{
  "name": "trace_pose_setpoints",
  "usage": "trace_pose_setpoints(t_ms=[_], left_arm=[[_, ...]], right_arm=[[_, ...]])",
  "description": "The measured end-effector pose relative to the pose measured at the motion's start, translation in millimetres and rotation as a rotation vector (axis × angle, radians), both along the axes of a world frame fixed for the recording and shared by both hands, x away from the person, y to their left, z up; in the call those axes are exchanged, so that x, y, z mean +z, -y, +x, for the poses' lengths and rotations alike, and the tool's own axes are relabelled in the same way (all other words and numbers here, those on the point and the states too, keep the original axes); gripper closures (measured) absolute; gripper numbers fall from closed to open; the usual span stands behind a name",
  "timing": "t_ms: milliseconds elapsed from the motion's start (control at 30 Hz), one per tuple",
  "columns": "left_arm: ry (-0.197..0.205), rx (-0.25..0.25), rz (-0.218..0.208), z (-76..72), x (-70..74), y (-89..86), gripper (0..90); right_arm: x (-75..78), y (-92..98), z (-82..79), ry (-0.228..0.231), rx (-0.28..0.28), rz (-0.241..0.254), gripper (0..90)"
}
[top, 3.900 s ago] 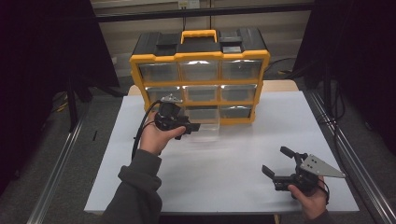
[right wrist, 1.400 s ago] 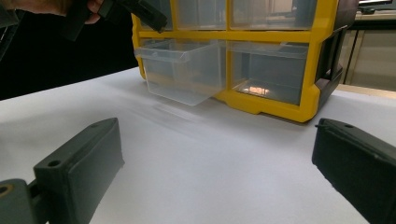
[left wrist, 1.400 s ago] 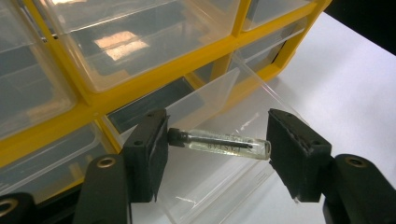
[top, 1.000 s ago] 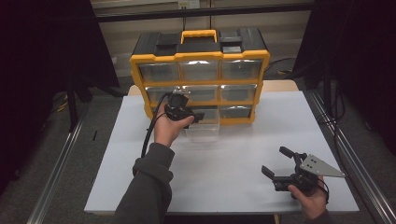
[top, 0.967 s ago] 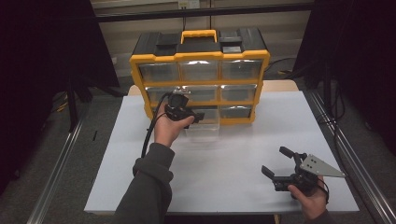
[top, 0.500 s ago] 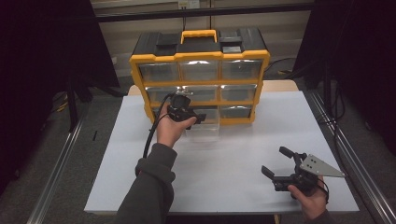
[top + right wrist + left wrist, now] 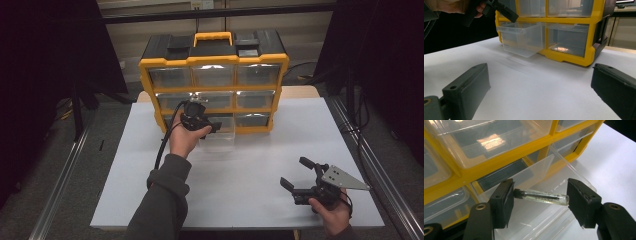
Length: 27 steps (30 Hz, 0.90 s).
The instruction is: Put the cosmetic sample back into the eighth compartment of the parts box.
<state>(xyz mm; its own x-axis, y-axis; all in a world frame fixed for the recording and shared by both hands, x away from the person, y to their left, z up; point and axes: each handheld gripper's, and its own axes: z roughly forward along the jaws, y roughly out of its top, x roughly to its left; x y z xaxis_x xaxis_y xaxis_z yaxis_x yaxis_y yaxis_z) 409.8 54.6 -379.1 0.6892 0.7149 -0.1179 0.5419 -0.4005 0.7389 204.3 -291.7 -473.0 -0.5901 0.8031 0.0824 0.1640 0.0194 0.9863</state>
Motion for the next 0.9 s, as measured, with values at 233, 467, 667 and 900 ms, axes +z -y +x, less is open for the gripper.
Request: trace_pose_setpoints(t_ms=[233,467,667,900], left_arm=[[-0.006,-0.004,0.007,1.0,-1.3,0.8,39.8],[0.012,0.02,0.007,1.6,-5.5,1.3,39.3],[0.019,0.035,0.01,1.6,-6.6,0.2,32.9],[0.02,0.035,-0.004,-0.9,-3.0,-5.1,27.1]], right_arm=[[0.0,-0.1,-0.1,0.001,0.003,-0.001,1.1],[0.0,-0.1,-0.1,0.0,0.003,-0.001,1.1],[0.1,-0.3,0.1,0.004,0.004,-0.002,1.1],[0.0,-0.2,0.0,0.0,0.006,-0.005,1.1]])
